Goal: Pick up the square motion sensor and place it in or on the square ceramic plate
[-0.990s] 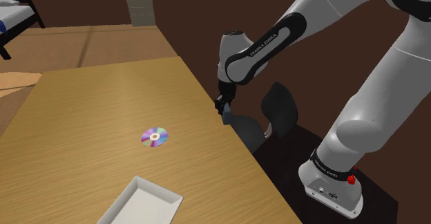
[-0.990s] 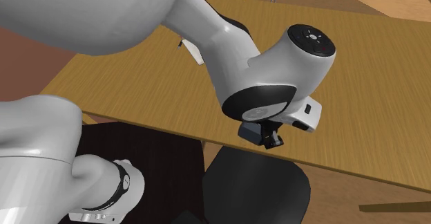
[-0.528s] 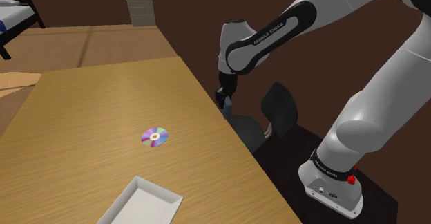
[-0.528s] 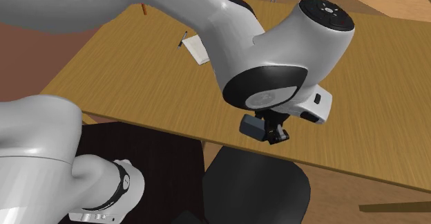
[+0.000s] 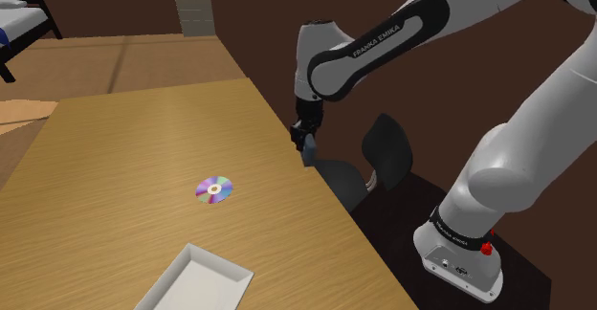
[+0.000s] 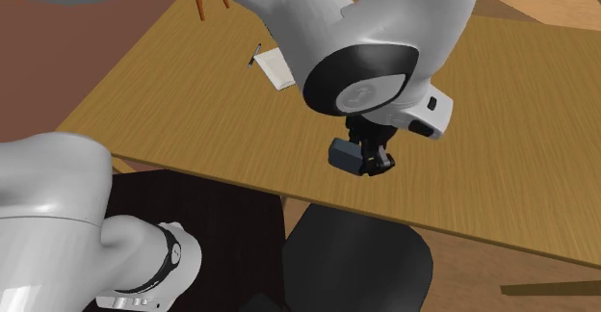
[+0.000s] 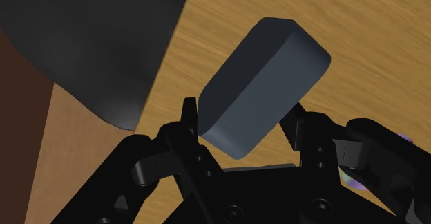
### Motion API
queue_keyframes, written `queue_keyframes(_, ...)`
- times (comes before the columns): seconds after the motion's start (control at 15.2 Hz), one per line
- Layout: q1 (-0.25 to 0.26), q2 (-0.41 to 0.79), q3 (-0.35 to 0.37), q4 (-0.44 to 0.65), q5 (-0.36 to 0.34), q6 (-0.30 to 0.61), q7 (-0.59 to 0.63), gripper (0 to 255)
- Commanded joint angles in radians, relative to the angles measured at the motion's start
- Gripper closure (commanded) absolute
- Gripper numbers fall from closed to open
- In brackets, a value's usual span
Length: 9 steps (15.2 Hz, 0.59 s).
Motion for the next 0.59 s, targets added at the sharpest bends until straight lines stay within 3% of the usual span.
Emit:
queue_keyframes(0.0, 0.024, 0.0, 0.032, 0.008, 0.007, -0.007, 0.053, 255)
queue_keyframes(0.53, 0.113, 0.064, 0.16, 0.091, 0.0, -0.021, 0.277, 255)
